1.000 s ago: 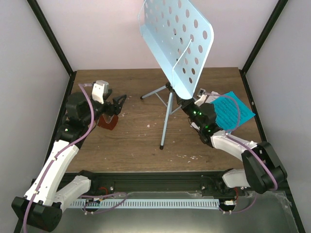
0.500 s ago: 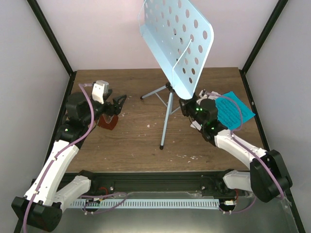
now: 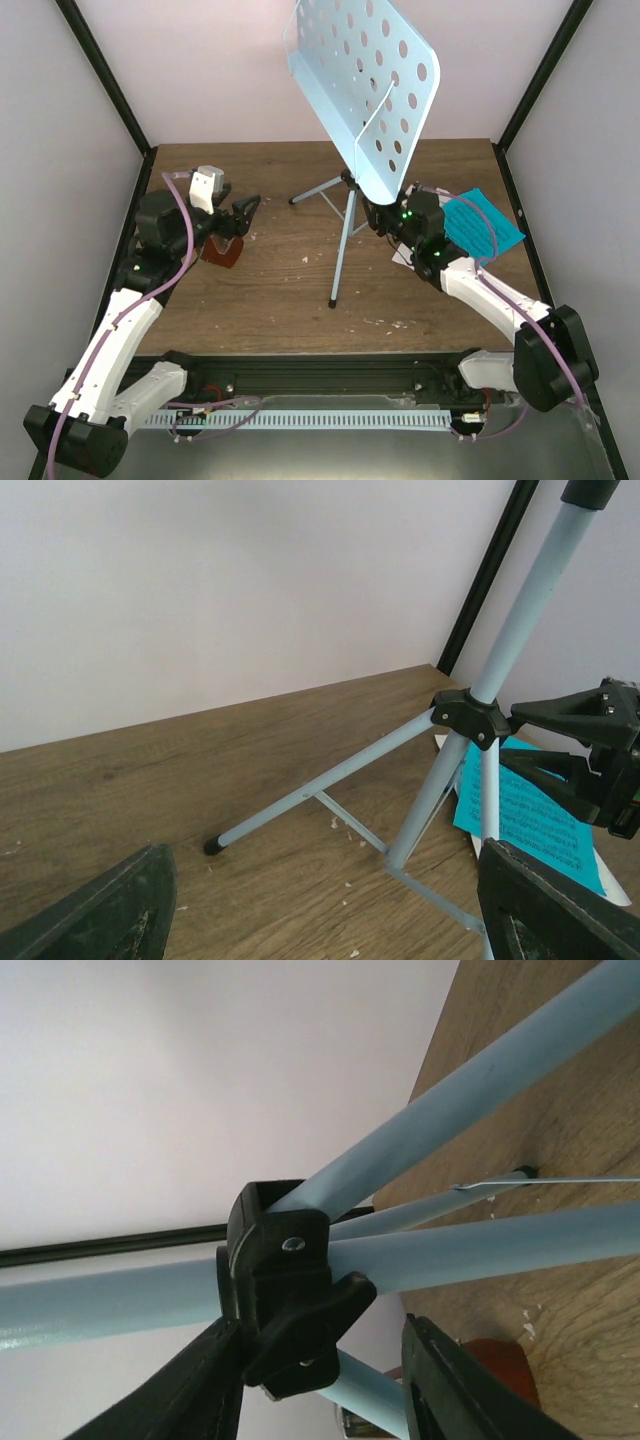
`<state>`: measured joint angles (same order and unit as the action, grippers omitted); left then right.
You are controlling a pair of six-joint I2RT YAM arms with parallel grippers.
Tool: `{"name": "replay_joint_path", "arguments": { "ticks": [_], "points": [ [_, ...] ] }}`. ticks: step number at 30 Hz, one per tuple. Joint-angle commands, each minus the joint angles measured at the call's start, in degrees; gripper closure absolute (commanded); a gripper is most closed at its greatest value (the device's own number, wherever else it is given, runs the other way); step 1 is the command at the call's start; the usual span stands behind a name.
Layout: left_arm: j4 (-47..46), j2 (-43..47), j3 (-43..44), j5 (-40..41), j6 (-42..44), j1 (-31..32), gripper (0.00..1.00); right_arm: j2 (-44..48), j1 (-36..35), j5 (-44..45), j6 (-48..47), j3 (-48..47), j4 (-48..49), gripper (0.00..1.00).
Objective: Pack up the instrument practice props
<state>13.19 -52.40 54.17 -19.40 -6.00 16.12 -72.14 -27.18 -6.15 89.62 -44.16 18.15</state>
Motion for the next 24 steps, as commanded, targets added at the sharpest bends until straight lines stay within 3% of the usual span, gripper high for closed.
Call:
{"name": "replay_joint_path", "arguments": {
  "ticks": [1,10,12,16,17,20,24],
  "points": [
    [-0.1,0.35,-0.3,-0.4,-0.26,0.23,0.17,-0.39,-0.15,0.71,1.29,-1.88,-1.7,0.61],
    [-0.18,0.28,-0.27,-0.54,-0.26,0.36,0.17,-0.57,-0.14,0.81,1.53,-1.49,-1.67,0.97],
    [-0.18,0.19,-0.31,-0.55,-0.32,0.32,0.17,-0.62,-0.15,0.87,1.67,-1.38,-1.64,0.99],
    [-0.14,0.19,-0.34,-0.55,-0.32,0.32,0.17,-0.59,-0.13,0.65,1.59,-1.04,-1.46,0.99],
    [-0.1,0.19,-0.34,-0.51,-0.25,0.33,0.17,-0.56,-0.15,0.65,1.58,-0.9,-1.27,0.95],
    [-0.1,0.22,-0.27,-0.51,-0.32,0.26,0.17,0.05,-0.15,1.34,1.69,0.03,-0.65,0.69],
    [-0.09,0.16,-0.3,-0.55,-0.27,0.32,0.17,0.91,0.16,3.67,-0.36,0.3,-0.14,0.61]
  ]
}}
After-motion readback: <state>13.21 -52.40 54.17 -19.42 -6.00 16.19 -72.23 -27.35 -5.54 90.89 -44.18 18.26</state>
